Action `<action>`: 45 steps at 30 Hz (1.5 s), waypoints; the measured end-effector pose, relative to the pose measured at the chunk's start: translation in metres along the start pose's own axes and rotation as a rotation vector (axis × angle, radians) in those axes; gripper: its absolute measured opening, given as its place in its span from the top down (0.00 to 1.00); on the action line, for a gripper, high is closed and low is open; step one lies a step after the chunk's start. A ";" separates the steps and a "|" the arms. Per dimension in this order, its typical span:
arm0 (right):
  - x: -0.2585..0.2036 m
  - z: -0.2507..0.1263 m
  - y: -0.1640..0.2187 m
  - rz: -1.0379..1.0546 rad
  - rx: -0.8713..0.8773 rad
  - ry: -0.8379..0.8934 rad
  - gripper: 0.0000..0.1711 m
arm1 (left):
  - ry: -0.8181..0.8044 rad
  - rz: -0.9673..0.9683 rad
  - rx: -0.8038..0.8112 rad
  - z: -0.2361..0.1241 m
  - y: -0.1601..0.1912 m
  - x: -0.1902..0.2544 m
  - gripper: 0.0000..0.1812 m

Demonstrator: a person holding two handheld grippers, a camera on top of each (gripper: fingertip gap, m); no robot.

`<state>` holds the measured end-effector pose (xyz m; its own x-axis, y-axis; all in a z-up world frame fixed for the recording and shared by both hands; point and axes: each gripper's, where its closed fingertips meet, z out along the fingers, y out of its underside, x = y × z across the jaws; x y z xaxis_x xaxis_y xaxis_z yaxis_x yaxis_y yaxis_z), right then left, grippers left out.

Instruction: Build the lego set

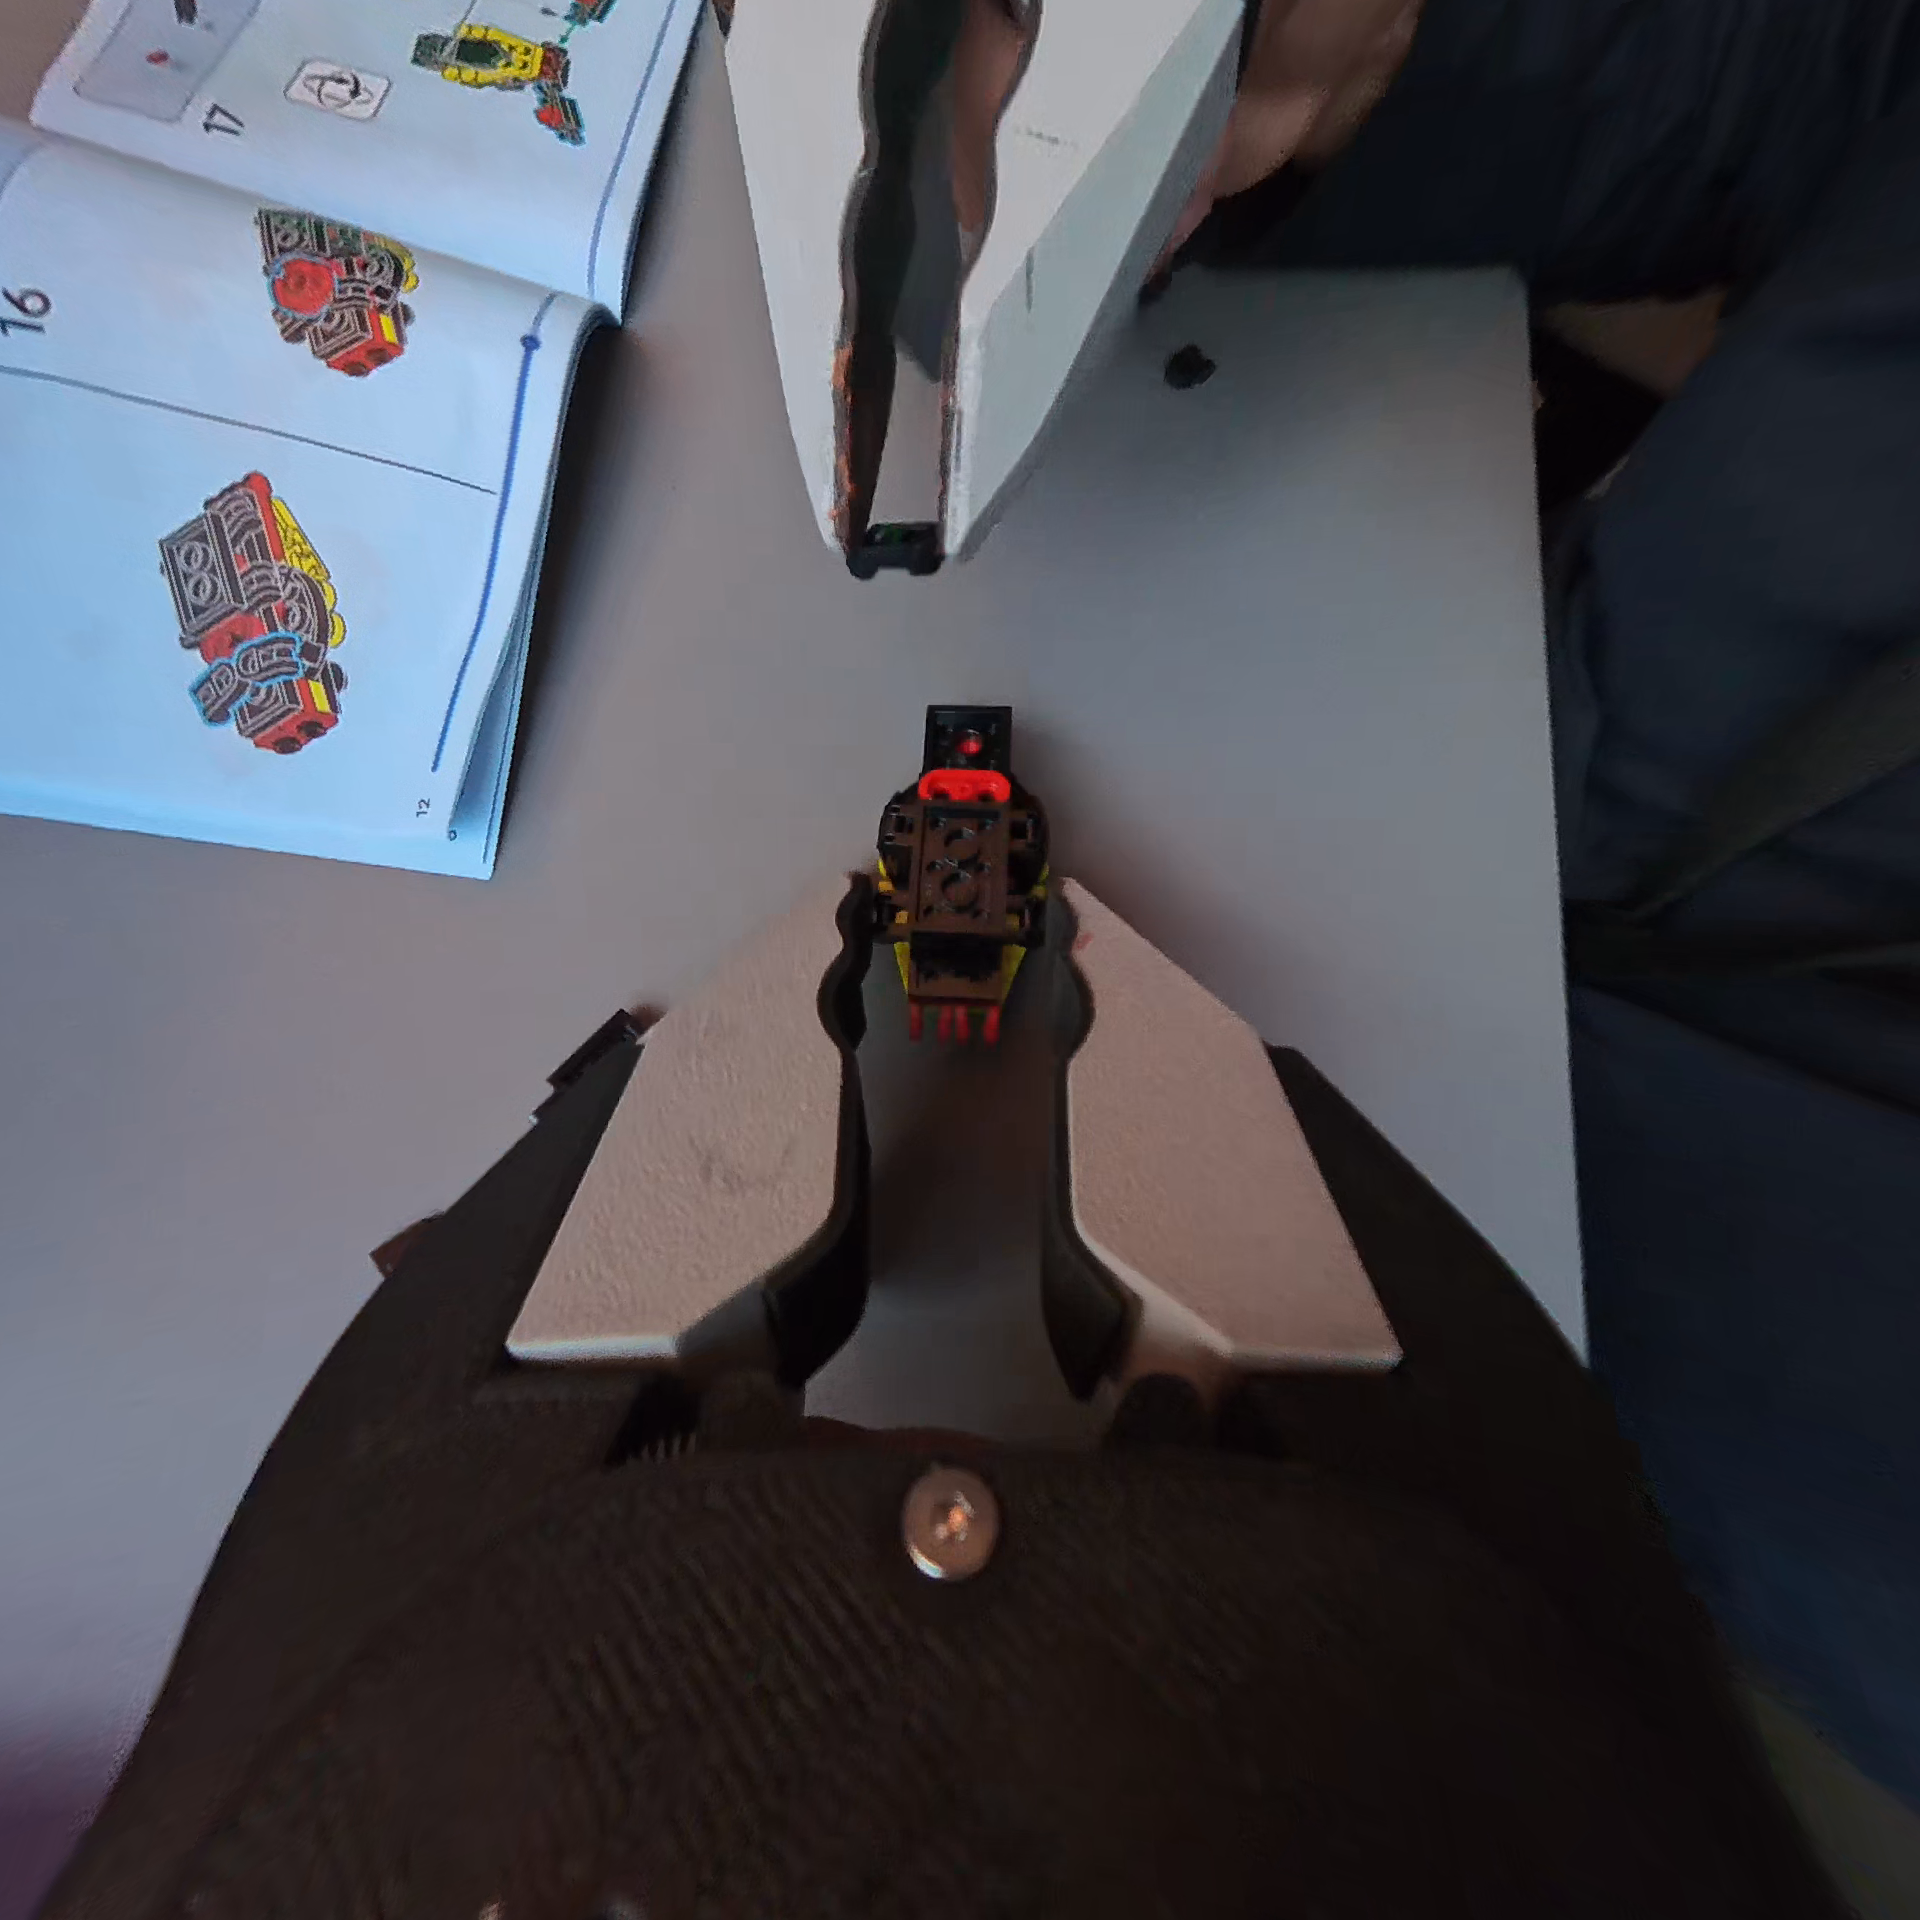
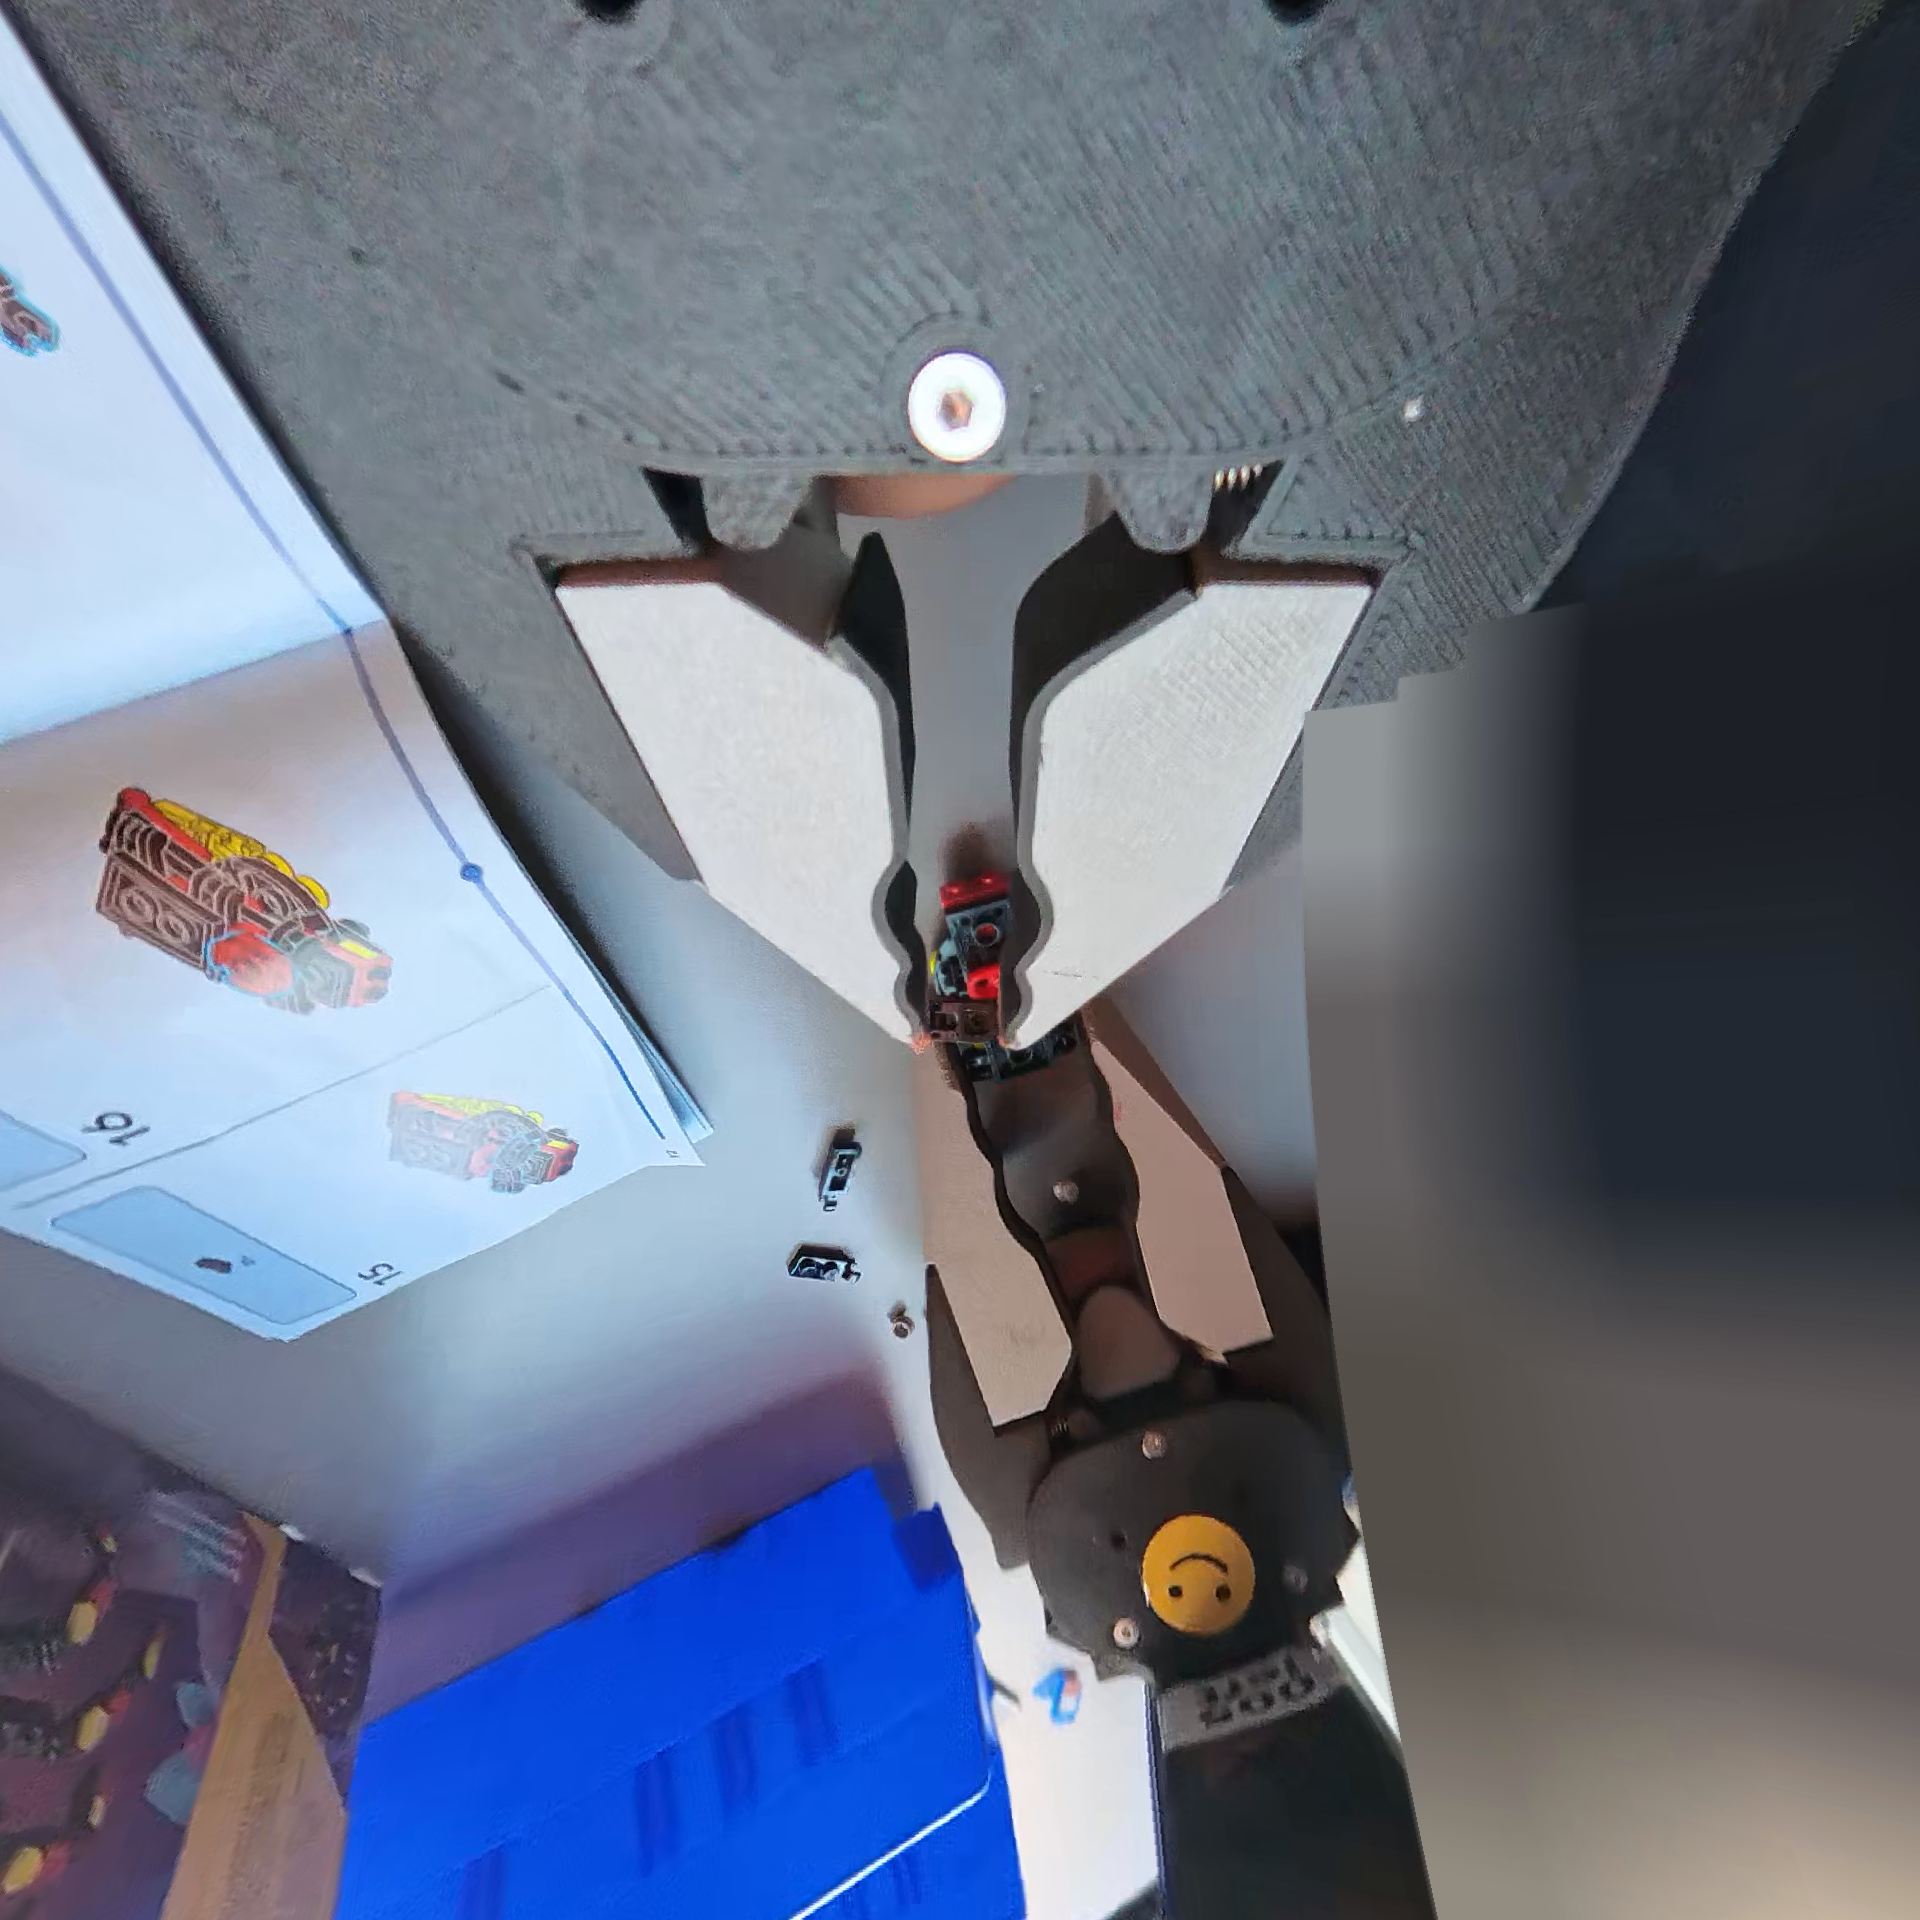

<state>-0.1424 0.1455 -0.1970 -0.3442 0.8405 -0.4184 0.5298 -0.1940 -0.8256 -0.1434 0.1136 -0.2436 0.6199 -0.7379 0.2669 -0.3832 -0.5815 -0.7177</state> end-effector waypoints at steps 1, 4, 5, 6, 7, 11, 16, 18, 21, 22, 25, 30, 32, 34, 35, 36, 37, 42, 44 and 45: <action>0.001 -0.001 -0.001 0.034 0.010 -0.016 0.94 | 0.008 -0.021 0.004 0.000 0.000 0.000 0.83; 0.004 -0.001 -0.001 0.119 0.019 -0.042 0.94 | 0.020 -0.056 0.011 0.000 -0.001 0.000 0.83; 0.006 -0.001 0.000 0.144 0.015 -0.046 0.94 | 0.024 -0.065 0.012 -0.001 -0.001 0.000 0.83; 0.007 0.000 0.001 0.163 0.014 -0.052 0.95 | 0.028 -0.071 0.014 -0.001 -0.001 0.000 0.83; 0.007 0.001 0.001 0.179 0.013 -0.060 0.94 | 0.033 -0.074 0.014 -0.001 -0.001 0.000 0.83; 0.007 0.002 -0.001 0.278 0.027 -0.110 0.94 | 0.127 -0.155 0.040 -0.002 -0.005 0.009 0.83; 0.009 0.002 0.000 0.423 0.039 -0.166 0.94 | 0.209 -0.247 0.107 -0.008 -0.014 0.010 0.84; 0.009 0.001 -0.001 0.484 0.050 -0.204 0.94 | 0.227 -0.266 0.117 -0.010 -0.016 0.009 0.84; 0.009 0.002 0.002 0.513 0.034 -0.216 0.94 | 0.269 -0.285 0.139 -0.012 -0.019 0.012 0.83; 0.008 0.003 0.003 0.499 0.021 -0.210 0.94 | 0.272 -0.283 0.138 -0.012 -0.019 0.012 0.83; 0.000 0.006 0.003 0.461 -0.005 -0.219 0.94 | 0.257 -0.253 0.127 -0.010 -0.018 0.014 0.83; -0.006 0.011 0.009 0.411 -0.052 -0.199 0.95 | 0.241 -0.222 0.106 -0.008 -0.015 0.015 0.83; -0.007 0.013 0.012 0.409 -0.071 -0.195 0.94 | 0.249 -0.228 0.111 -0.009 -0.016 0.015 0.83; -0.007 0.014 0.015 0.412 -0.086 -0.195 0.94 | 0.264 -0.240 0.117 -0.010 -0.016 0.016 0.83; -0.008 0.014 0.016 0.415 -0.091 -0.199 0.94 | 0.268 -0.245 0.119 -0.010 -0.016 0.016 0.83; -0.008 0.015 0.016 0.417 -0.094 -0.203 0.94 | 0.267 -0.248 0.120 -0.010 -0.017 0.015 0.83; -0.009 0.015 0.017 0.418 -0.098 -0.205 0.94 | 0.268 -0.246 0.118 -0.010 -0.016 0.016 0.83; -0.010 0.015 0.019 0.419 -0.111 -0.216 0.95 | 0.270 -0.246 0.109 -0.009 -0.015 0.016 0.83; -0.010 0.014 0.019 0.416 -0.114 -0.214 0.95 | 0.269 -0.250 0.108 -0.009 -0.015 0.016 0.83; -0.009 0.014 0.020 0.414 -0.117 -0.212 0.95 | 0.268 -0.250 0.106 -0.009 -0.015 0.016 0.83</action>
<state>-0.1392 0.1271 -0.2145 -0.2297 0.5802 -0.7814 0.7354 -0.4224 -0.5298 -0.1341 0.1074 -0.2229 0.4792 -0.6494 0.5905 -0.1616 -0.7265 -0.6679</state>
